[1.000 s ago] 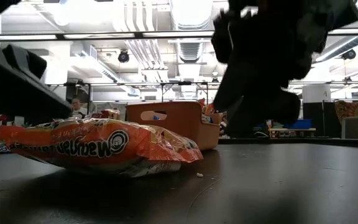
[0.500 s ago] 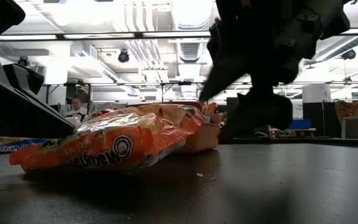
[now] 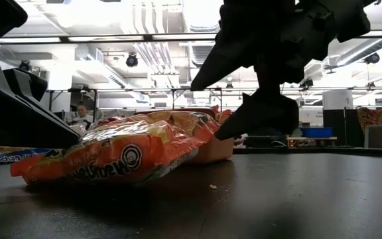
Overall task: Sort Maruchan noodles
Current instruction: Put the orange bag into the white bin
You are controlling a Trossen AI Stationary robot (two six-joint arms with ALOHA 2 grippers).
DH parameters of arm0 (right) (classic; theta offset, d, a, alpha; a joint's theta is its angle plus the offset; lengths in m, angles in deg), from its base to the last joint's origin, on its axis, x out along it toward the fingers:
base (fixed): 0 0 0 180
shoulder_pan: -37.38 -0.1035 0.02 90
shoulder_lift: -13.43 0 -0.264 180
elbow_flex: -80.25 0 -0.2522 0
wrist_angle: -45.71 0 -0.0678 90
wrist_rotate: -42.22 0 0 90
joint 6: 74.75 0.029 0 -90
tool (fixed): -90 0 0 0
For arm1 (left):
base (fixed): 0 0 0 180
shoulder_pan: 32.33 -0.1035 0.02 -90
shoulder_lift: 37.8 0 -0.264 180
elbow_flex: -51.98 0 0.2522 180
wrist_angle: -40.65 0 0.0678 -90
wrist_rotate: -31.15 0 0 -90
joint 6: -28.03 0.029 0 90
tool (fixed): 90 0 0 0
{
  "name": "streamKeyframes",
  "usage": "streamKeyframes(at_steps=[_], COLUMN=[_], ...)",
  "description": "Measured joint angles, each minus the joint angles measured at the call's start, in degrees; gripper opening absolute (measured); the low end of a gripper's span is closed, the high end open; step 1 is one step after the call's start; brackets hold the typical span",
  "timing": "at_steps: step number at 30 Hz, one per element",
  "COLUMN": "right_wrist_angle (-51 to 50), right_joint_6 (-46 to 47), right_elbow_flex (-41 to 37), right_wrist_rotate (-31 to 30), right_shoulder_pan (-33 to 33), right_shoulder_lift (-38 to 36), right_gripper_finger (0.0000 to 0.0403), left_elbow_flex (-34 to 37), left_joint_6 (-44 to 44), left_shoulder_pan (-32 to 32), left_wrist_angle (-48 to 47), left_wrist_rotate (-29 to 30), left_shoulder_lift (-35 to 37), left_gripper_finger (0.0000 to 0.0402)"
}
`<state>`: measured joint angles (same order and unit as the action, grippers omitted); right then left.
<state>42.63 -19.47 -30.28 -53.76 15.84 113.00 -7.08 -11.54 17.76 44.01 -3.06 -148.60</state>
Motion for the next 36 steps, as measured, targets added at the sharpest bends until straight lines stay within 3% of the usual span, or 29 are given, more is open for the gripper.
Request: streamKeyframes(at_steps=[24, 36], right_wrist_angle=[2.23, 17.59], right_joint_6=[-1.55, -2.94], right_elbow_flex=[0.00, 4.58], right_wrist_rotate=[-3.21, 4.16], right_shoulder_pan=[-0.02, 0.18], right_shoulder_lift=[0.29, 12.74], right_gripper_finger=[0.0329, 0.0329], left_elbow_flex=[0.04, 0.11], left_joint_6=[-0.29, -0.74], left_shoulder_pan=[-0.04, -0.33], left_wrist_angle=[-0.02, -0.07], left_wrist_rotate=[0.24, 0.42], left_shoulder_lift=[-0.04, -0.11], left_gripper_finger=[0.0000, 0.0000])
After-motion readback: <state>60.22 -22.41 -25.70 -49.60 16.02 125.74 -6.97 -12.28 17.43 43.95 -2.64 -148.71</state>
